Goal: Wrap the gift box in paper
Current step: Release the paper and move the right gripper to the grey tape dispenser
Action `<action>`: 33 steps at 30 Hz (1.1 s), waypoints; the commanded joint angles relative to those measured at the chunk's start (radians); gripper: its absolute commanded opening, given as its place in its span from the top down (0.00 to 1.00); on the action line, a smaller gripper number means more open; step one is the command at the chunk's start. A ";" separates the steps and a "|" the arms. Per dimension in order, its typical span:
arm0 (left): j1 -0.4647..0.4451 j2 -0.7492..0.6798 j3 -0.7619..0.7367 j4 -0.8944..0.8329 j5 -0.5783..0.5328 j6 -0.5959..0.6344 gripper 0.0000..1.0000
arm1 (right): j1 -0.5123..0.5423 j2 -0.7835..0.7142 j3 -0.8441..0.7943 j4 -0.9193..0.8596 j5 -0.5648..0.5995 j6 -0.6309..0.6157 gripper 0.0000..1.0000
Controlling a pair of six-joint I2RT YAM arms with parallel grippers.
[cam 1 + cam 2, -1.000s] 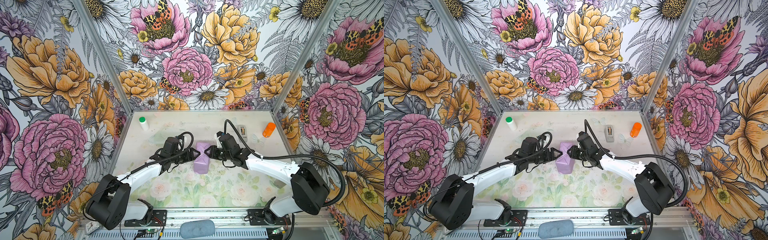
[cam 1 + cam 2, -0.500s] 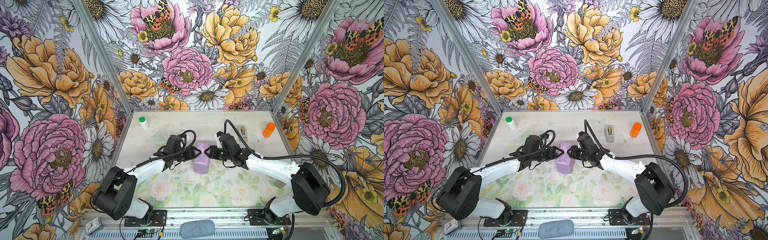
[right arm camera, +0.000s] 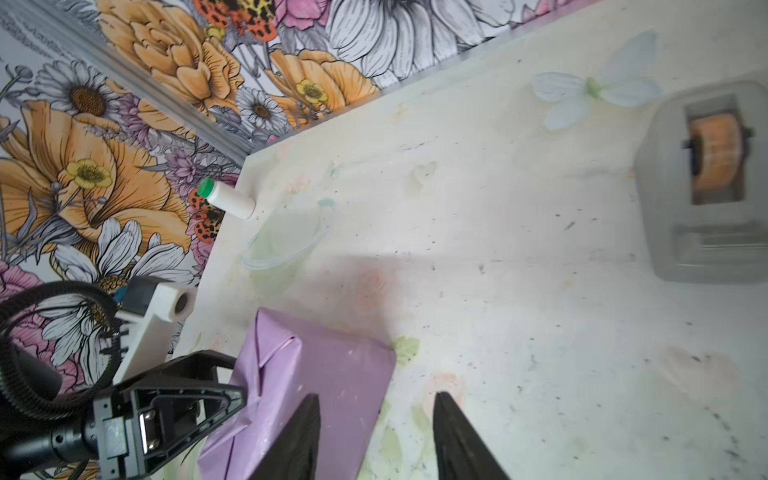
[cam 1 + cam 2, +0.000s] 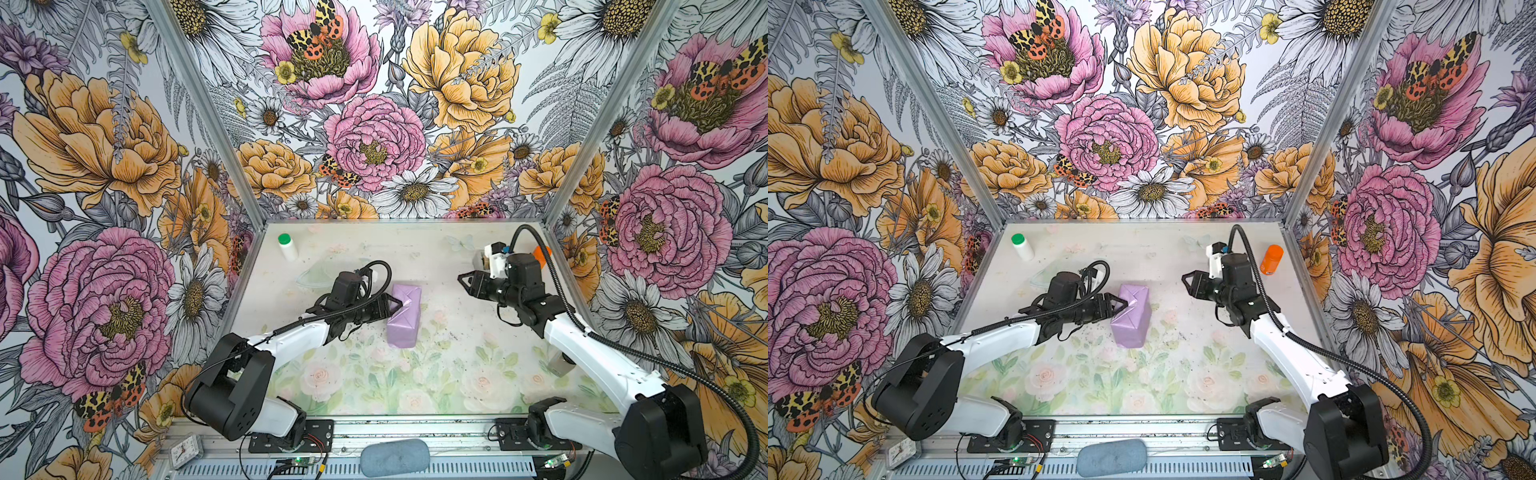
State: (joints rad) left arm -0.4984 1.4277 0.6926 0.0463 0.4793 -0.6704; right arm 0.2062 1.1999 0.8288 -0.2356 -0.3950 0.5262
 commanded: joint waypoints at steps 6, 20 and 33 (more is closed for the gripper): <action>-0.008 0.012 -0.045 -0.110 -0.100 0.034 0.39 | -0.242 0.301 0.159 -0.045 -0.281 -0.264 0.57; -0.009 -0.023 -0.049 -0.128 -0.120 0.034 0.39 | -0.387 0.737 0.504 -0.115 -0.261 -0.378 0.63; -0.013 -0.026 -0.047 -0.115 -0.120 0.026 0.39 | -0.408 0.889 0.579 -0.214 -0.407 -0.456 0.66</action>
State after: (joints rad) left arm -0.5068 1.3930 0.6804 0.0311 0.4236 -0.6636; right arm -0.1982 2.0556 1.3796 -0.4213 -0.7513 0.1043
